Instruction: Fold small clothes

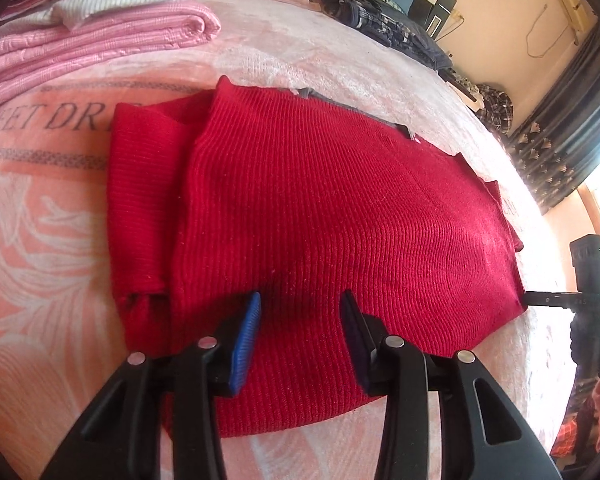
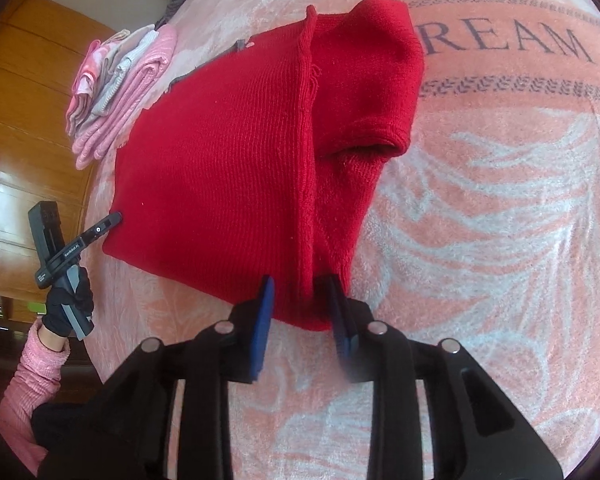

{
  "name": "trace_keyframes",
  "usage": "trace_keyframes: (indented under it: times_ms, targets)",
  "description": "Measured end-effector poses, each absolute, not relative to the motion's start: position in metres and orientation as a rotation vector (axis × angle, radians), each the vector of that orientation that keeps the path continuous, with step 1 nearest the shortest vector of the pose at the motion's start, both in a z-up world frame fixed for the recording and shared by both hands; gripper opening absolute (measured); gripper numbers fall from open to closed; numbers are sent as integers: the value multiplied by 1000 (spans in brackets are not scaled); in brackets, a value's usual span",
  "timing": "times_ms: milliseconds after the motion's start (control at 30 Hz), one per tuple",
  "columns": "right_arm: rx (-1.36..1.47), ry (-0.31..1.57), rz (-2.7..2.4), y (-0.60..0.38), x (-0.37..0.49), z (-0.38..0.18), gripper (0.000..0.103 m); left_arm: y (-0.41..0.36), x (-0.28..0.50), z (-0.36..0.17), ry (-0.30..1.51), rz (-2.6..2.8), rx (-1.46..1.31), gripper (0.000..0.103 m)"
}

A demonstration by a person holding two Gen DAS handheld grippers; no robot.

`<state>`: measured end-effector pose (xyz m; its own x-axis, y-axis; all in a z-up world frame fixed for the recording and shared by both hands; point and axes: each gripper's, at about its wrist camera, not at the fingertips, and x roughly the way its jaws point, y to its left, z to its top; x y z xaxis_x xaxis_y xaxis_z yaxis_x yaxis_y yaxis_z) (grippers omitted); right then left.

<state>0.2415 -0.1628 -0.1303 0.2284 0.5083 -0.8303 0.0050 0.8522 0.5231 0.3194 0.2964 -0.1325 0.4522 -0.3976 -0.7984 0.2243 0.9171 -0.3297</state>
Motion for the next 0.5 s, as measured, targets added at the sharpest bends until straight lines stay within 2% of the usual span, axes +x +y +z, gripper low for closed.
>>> trace_keyframes:
  times_ms: [33, 67, 133, 200, 500]
  targets:
    - [458, 1294, 343, -166, 244, -126, 49, 296, 321, -128, 1024, -388, -195, 46]
    - [452, 1276, 329, -170, 245, -122, 53, 296, 322, -122, 1009, -383, -198, 51]
    - [480, 1249, 319, -180, 250, -116, 53, 295, 325, -113, 983, -360, -193, 61]
    - [529, 1243, 325, -189, 257, -118, 64, 294, 330, -108, 967, -345, -186, 70]
    - [675, 1213, 417, -195, 295, -148, 64, 285, 354, -114, 994, -343, -196, 70]
